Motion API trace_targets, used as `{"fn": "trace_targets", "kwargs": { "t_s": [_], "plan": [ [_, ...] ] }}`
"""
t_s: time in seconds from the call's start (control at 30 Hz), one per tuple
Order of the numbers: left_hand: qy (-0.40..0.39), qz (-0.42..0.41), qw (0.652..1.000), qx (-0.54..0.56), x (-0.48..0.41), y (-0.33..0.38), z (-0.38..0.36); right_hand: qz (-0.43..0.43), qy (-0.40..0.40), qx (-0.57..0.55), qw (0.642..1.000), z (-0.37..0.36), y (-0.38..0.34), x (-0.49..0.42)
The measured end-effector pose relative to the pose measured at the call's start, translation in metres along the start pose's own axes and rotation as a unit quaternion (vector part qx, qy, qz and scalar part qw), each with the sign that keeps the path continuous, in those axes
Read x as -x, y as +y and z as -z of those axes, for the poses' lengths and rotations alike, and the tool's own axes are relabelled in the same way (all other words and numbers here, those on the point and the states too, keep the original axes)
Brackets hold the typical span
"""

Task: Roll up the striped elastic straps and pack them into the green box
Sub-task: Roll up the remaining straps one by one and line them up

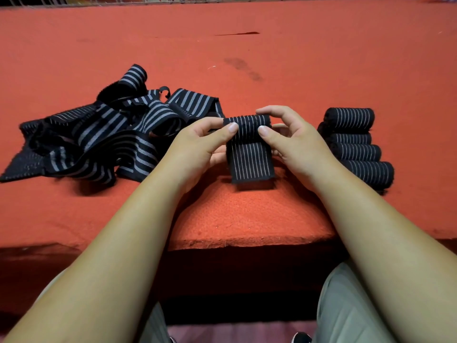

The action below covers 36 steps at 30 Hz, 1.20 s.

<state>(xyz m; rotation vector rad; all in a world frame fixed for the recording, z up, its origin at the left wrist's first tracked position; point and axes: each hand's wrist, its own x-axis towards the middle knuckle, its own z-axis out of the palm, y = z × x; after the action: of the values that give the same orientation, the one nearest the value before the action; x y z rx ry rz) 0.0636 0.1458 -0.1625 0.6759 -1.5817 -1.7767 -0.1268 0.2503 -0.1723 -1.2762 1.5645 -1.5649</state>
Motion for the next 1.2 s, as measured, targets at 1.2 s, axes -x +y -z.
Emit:
{"fn": "trace_targets", "kwargs": {
  "t_s": [1.2],
  "plan": [
    [0.04, -0.007, 0.999, 0.028, -0.0086, -0.0072, 0.0052, -0.049, 0.012, 0.033, 0.998, -0.0029, -0.0017, -0.0011]
  ]
}}
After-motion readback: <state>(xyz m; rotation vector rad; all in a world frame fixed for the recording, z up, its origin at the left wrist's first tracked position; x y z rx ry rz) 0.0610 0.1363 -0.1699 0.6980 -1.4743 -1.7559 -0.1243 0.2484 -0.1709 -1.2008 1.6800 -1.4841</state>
